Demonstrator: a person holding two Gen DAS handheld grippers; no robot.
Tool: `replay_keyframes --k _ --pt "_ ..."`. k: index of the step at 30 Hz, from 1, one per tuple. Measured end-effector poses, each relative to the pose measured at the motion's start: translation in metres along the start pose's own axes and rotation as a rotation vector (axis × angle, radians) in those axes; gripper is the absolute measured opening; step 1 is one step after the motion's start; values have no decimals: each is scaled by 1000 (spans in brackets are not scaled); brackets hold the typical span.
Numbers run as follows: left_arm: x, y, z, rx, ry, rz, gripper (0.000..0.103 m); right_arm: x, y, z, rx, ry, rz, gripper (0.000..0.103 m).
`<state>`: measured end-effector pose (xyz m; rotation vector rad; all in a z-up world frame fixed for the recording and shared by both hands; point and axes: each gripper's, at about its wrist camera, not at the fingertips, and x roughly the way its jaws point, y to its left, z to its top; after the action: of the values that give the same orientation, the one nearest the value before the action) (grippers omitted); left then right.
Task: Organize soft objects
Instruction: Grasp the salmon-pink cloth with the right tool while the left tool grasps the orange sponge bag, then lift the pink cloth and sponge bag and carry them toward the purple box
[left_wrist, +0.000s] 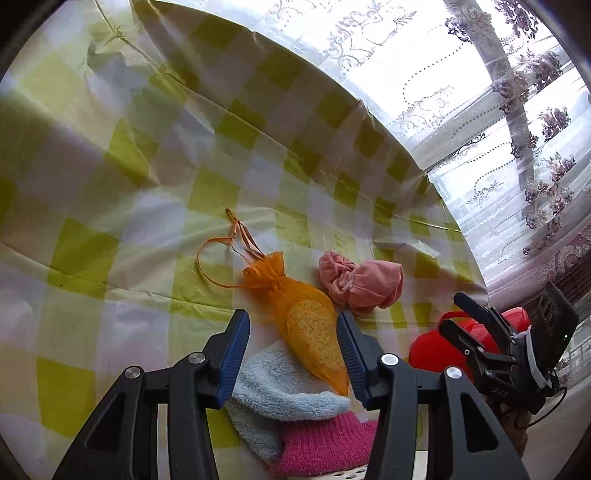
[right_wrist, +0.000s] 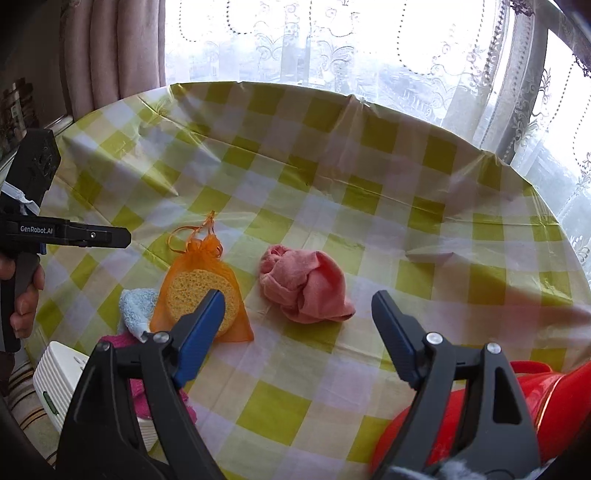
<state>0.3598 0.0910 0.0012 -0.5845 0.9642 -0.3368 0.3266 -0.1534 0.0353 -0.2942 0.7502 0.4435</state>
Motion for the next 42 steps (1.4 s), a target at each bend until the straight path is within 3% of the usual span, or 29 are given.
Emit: replay_keyframes --k 7,13,19,22,24,25,30,32,42 --pt "49 2 7 37 126 -97 50 50 -5 -5 -8 52 40 84" --pt "79 -2 4 91 210 -128 50 81 -6 -5 -30 79 47 84" --pt "92 -5 0 136 232 -125 49 109 -8 0 -21 102 44 84" --pt "92 -5 -1 140 224 -127 35 119 -9 -1 -1 106 37 84" --pt "90 -4 -1 135 215 -136 32 125 -10 -3 18 116 33 83" --pt "89 -5 -1 137 210 -138 31 128 -10 -5 18 119 30 80" --pt "81 -13 -2 161 180 -134 26 131 -7 -10 27 116 9 43" --pt "77 -16 -1 161 159 -132 23 128 -7 -10 31 111 -4 35" --pt "39 -22 -4 144 48 -111 18 71 1 -14 55 52 -32 30"
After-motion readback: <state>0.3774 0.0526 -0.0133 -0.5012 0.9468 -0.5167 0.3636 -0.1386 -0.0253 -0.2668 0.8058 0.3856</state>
